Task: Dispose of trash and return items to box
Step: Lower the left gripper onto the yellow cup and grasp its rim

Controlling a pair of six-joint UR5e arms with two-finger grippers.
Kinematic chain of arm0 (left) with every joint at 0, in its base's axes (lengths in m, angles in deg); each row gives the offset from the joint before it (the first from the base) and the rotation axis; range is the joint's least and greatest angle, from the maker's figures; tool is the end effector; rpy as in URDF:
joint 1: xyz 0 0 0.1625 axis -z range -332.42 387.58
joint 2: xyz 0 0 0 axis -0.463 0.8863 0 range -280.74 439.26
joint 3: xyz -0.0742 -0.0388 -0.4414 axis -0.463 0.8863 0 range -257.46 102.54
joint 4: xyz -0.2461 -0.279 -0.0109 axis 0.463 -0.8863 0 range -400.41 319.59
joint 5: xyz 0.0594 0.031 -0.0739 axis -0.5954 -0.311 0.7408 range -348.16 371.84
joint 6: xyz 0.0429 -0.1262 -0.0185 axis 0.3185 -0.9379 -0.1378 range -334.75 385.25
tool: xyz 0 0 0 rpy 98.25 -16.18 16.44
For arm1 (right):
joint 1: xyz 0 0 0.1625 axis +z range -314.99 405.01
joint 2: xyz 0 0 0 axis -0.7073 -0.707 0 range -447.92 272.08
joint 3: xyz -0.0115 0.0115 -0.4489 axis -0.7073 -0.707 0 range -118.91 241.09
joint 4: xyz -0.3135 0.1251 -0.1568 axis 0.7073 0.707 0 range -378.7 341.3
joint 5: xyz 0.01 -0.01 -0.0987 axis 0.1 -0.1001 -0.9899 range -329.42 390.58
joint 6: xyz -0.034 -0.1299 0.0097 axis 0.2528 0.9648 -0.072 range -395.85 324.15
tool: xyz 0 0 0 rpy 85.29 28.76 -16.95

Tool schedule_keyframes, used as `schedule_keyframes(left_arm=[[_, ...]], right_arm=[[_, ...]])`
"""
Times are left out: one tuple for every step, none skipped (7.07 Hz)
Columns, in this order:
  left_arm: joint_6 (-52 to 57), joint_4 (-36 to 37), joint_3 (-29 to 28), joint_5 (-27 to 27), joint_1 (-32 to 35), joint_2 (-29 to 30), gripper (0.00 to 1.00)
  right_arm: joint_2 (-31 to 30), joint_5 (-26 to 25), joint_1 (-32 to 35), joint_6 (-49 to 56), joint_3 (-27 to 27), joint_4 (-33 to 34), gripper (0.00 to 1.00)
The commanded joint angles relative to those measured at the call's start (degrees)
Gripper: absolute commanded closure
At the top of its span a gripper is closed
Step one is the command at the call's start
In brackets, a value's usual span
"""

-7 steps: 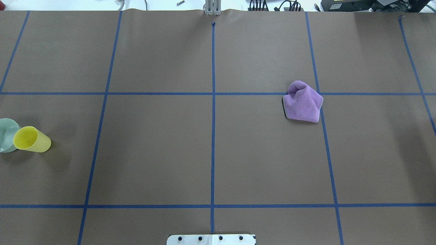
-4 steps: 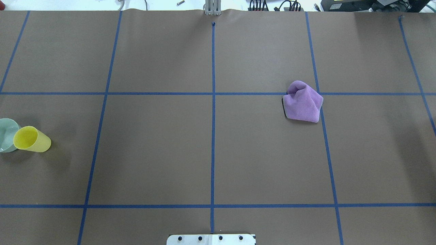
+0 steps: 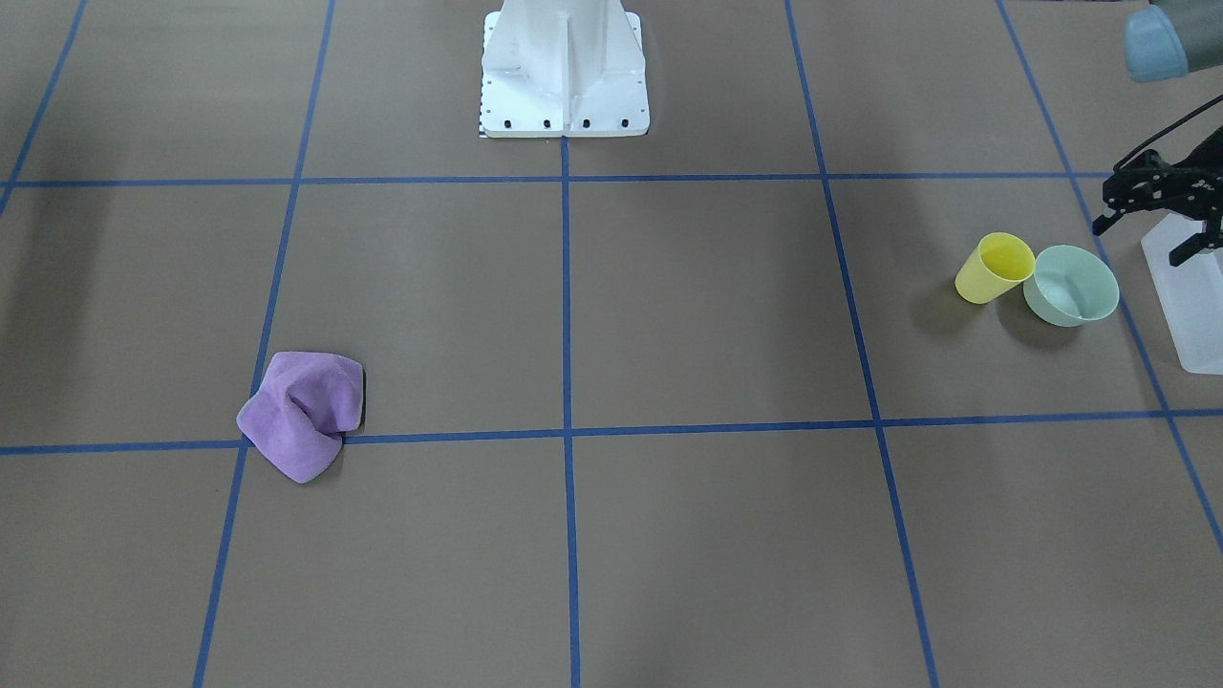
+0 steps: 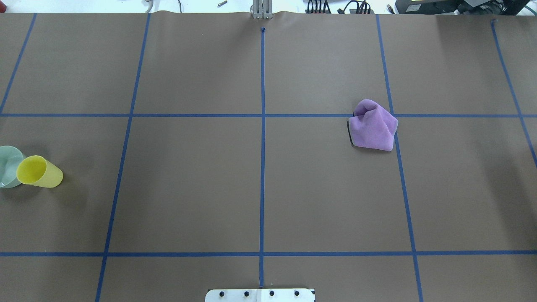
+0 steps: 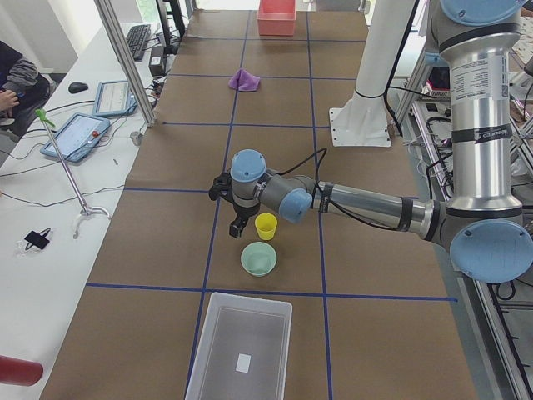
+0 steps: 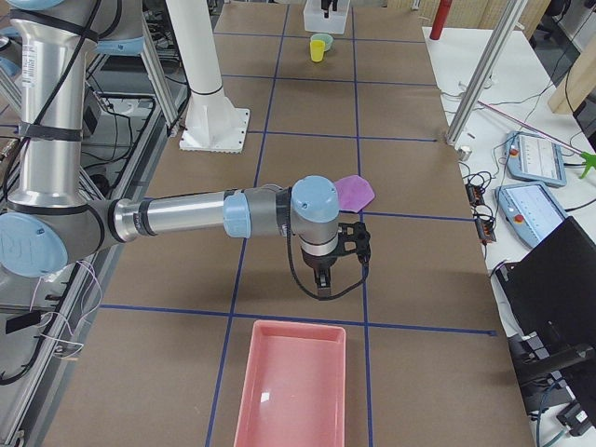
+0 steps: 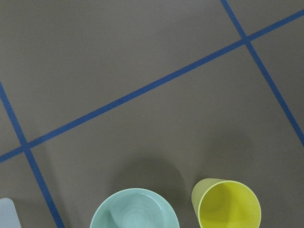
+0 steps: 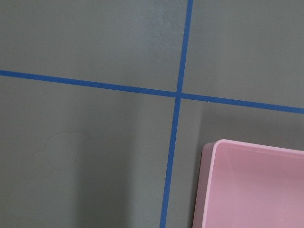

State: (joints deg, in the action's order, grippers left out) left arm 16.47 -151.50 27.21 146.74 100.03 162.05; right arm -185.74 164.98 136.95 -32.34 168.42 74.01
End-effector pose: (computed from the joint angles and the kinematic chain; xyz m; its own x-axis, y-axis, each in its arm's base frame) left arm 0.0905 -0.4133 0.5991 0.6073 0.4013 -0.6857 -0.1742 0.9093 0.3779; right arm 0.0524 -0.3905 0.6338 0.7176 -0.1194 0.6861 0.0104 0.9869 0.1609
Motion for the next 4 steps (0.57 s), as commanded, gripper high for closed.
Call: schedule_keyframes(left_arm=[[-14.2, -6.6, -3.1, -3.8, -4.3, 0.4, 0.02], [-20.3, -10.0, -3.3, -6.5, -7.6, 0.4, 0.02], [-21.0, -11.8, -4.4, -7.1, -9.1, 0.4, 0.02], [-20.9, -14.4, -6.0, -7.2, -10.1, -0.1, 0.02]], right_arm=[[0.0, -0.1, -0.1, 0.1, 0.0, 0.0, 0.00], [0.0, -0.1, 0.0, 0.1, 0.0, 0.0, 0.00], [0.0, -0.2, 0.0, 0.1, 0.0, 0.0, 0.00], [0.0, -0.3, -0.1, 0.1, 0.0, 0.0, 0.00]])
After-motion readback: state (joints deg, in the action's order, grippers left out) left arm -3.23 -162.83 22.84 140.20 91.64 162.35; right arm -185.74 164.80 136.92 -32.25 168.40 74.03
